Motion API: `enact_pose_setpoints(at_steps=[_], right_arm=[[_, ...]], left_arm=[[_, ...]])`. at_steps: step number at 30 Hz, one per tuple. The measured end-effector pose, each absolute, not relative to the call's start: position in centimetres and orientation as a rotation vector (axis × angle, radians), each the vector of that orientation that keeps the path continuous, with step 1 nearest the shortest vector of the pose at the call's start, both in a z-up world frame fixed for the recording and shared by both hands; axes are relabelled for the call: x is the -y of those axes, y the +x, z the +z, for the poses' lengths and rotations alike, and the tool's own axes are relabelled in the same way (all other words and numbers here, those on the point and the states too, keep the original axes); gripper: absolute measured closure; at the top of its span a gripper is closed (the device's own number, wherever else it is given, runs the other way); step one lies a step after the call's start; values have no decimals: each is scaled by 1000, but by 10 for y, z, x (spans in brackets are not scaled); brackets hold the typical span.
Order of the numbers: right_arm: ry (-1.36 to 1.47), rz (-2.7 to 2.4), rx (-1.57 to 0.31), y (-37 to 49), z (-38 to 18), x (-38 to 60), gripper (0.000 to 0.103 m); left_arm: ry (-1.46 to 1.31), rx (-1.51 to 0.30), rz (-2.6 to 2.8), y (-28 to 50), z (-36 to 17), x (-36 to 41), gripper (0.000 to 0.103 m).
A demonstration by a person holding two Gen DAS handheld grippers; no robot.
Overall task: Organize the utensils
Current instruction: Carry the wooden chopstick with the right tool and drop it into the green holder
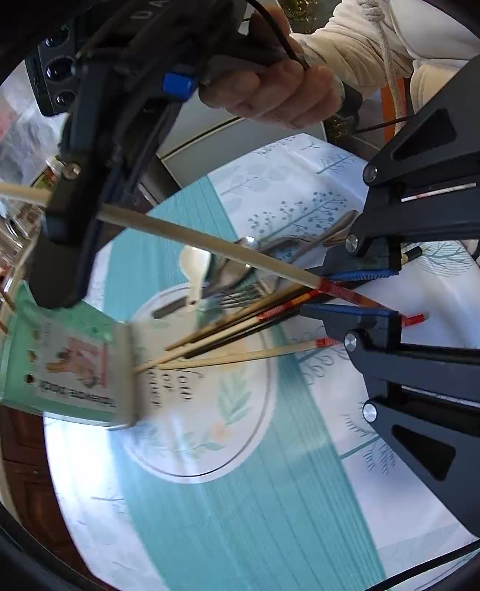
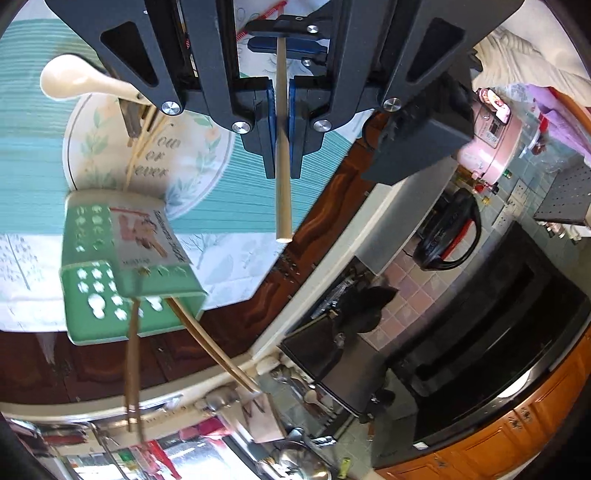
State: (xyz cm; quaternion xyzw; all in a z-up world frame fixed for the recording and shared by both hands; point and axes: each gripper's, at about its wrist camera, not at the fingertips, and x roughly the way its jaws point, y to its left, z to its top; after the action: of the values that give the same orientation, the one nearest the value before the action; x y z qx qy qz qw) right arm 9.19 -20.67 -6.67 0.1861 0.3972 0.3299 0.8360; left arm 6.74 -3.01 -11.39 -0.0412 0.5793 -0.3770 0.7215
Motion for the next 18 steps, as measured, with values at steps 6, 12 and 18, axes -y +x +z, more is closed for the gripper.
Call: enact_pose_setpoints(at_steps=[6, 12, 18], right_arm=[[402, 611, -832, 95, -68, 219, 99], [328, 513, -693, 89, -10, 225, 99], [245, 370, -467, 92, 72, 225, 99]], left_arm=[[-84, -1327, -803, 65, -127, 36, 90], [-90, -1340, -765, 64, -127, 37, 87], [-65, -1283, -590, 78, -100, 25, 84]])
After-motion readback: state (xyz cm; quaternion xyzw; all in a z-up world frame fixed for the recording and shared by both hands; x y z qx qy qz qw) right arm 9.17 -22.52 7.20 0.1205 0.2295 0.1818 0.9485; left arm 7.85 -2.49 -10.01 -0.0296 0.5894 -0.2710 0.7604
